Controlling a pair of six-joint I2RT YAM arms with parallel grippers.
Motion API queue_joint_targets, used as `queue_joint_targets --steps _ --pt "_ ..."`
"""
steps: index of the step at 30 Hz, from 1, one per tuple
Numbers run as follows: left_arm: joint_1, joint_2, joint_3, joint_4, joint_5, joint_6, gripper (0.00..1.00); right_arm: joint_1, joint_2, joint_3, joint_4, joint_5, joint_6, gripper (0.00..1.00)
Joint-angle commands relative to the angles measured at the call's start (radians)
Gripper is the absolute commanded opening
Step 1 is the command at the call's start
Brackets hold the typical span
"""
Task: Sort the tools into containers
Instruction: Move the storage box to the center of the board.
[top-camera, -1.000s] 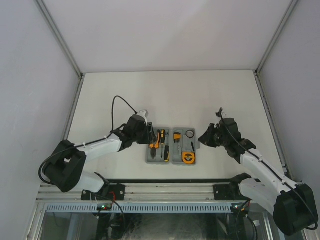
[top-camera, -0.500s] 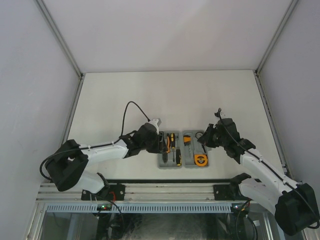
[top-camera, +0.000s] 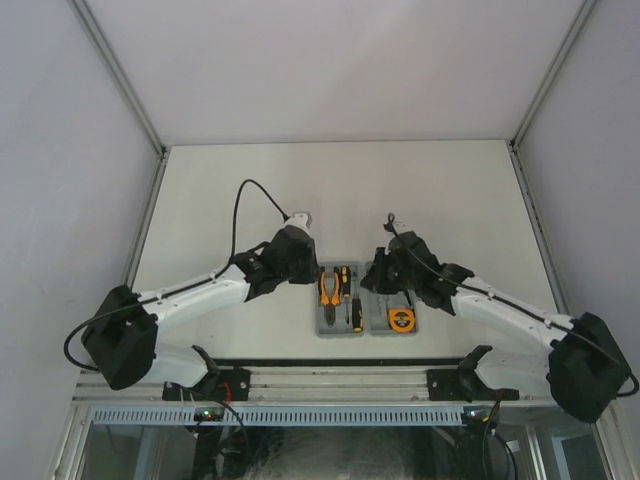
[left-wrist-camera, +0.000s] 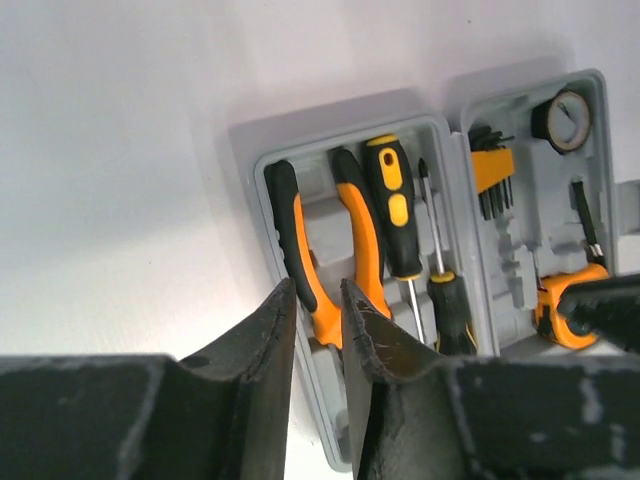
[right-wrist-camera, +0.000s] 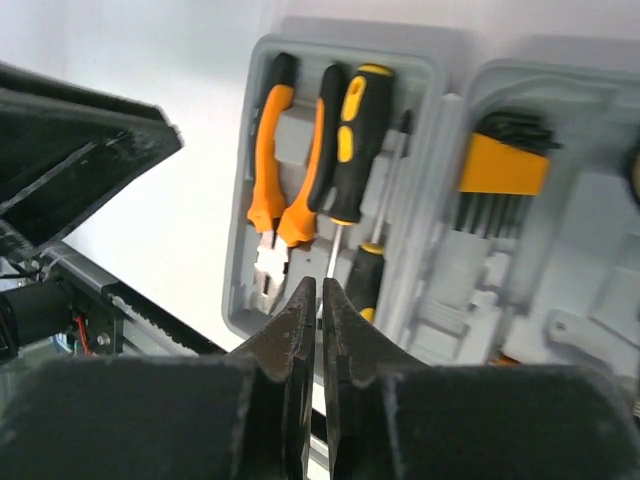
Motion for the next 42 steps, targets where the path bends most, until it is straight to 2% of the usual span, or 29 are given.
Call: queue_joint_targets --steps 1,8,12,31,42 --pt "0.007 0.079 0.079 -0.024 -0.019 0.06 0.26 0.072 0.1 0.09 0.083 0.052 0.067 0.04" --pt "0.006 0.171 0.119 -0.014 0.014 0.07 0.17 0.117 0.221 0.118 0.156 0.041 0.123 0.03" --pt "0.007 0.206 0.133 -0.019 0.016 0.074 0.16 0.133 0.309 0.136 0.192 0.016 0.132 0.04" --pt "0.005 0.209 0.15 -0.018 0.024 0.076 0.21 0.139 0.475 0.212 0.156 0.074 0.105 0.09" --pt "0.001 0.214 0.152 -0.011 0.038 0.079 0.22 0.151 0.53 0.223 0.121 0.1 0.092 0.07"
